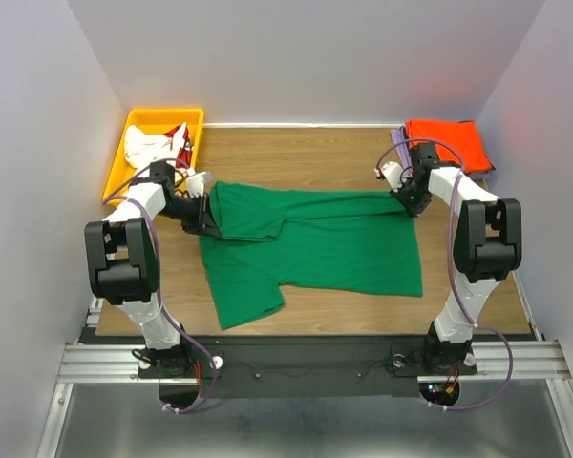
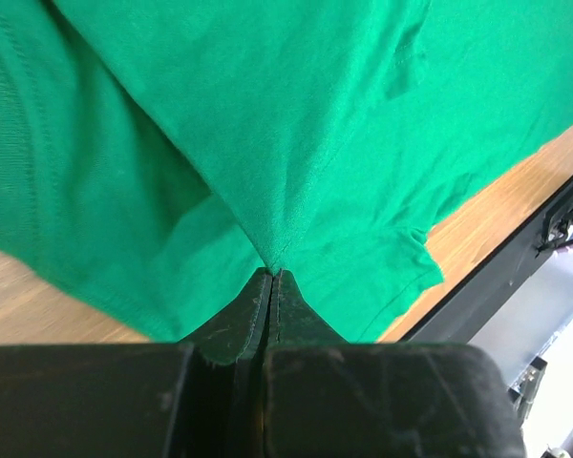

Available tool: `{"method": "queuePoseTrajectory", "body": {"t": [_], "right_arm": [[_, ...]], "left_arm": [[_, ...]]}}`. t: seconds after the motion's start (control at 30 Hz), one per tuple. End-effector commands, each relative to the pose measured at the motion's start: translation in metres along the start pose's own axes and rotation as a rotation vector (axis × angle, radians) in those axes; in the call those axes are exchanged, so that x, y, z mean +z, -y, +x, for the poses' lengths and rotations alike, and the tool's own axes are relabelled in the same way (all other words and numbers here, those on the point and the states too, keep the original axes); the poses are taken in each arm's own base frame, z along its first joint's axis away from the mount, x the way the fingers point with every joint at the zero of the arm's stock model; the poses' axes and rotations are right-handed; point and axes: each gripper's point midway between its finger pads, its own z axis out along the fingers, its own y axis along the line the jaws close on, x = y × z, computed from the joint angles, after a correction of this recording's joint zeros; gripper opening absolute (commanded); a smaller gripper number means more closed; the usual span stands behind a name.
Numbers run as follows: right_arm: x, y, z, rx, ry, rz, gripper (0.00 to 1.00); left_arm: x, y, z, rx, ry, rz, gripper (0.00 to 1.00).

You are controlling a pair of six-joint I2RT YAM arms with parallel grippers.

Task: Fold and stack the t-shirts
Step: Fold the tshirt

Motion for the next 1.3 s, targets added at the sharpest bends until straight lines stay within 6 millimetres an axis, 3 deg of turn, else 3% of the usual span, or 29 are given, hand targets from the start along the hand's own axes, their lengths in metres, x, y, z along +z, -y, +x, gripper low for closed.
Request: {"method": "queuePoseTrajectory", "body": {"t": [0.0, 0.3, 0.57, 0.67, 0.7, 0.73, 0.8, 0.87, 0.9, 0.93, 0.97, 1.0, 1.03, 1.17, 1.2, 1.27], "right_arm": [[-0.031, 0.021, -0.017, -0.04, 0.052, 0.1, 0.01], [-0.045, 0.026, -0.03, -0.029, 0.103, 0.116, 0.01], [-0.023, -0.009, -0.002, -0.072, 0.027, 0.004, 0.02], [-0.021, -0.025, 0.006, -0.087, 0.005, -0.044, 0.26], [-0.023, -0.028, 0.005, -0.088, 0.009, -0.058, 0.43], [-0.029, -0.025, 0.002, -0.088, 0.022, -0.048, 0.5], [-0.038, -0.02, -0.009, -0.059, 0.06, -0.032, 0.61], [-0.047, -0.012, -0.022, -0.025, 0.106, -0.019, 0.61], [-0.056, -0.005, -0.039, 0.011, 0.157, -0.009, 0.61], [-0.06, -0.001, -0.048, 0.032, 0.182, -0.008, 0.59], [-0.055, -0.002, -0.052, 0.084, 0.186, -0.03, 0.58], [-0.059, 0.004, -0.066, 0.109, 0.22, -0.029, 0.54], [-0.045, 0.004, -0.067, 0.142, 0.203, -0.056, 0.51], [-0.027, 0.011, -0.079, 0.278, 0.19, -0.083, 0.38], [-0.012, 0.008, -0.077, 0.298, 0.165, -0.103, 0.33], [-0.003, 0.012, -0.078, 0.323, 0.154, -0.104, 0.31]], "left_arm": [[-0.022, 0.01, -0.004, 0.024, 0.019, 0.021, 0.0], [-0.036, 0.016, -0.017, 0.0, 0.032, 0.109, 0.0], [-0.024, -0.009, -0.004, -0.033, -0.018, 0.022, 0.0], [-0.021, -0.016, 0.005, -0.008, -0.057, 0.008, 0.28], [-0.022, -0.02, 0.005, 0.027, -0.063, -0.004, 0.33], [-0.024, -0.021, 0.006, 0.042, -0.071, -0.012, 0.37], [-0.034, -0.025, -0.009, 0.112, -0.039, -0.056, 0.47], [-0.052, -0.021, -0.044, 0.219, 0.069, -0.107, 0.53], [-0.058, -0.018, -0.057, 0.253, 0.112, -0.119, 0.64], [-0.062, -0.014, -0.069, 0.289, 0.15, -0.127, 0.66], [-0.069, -0.01, -0.093, 0.343, 0.219, -0.163, 0.66], [-0.07, -0.007, -0.104, 0.367, 0.246, -0.18, 0.66], [-0.067, -0.001, -0.123, 0.413, 0.279, -0.212, 0.64], [-0.05, 0.007, -0.161, 0.449, 0.352, -0.283, 0.52], [-0.037, 0.017, -0.165, 0.47, 0.346, -0.267, 0.47], [-0.018, 0.017, -0.175, 0.477, 0.354, -0.284, 0.41]]}}
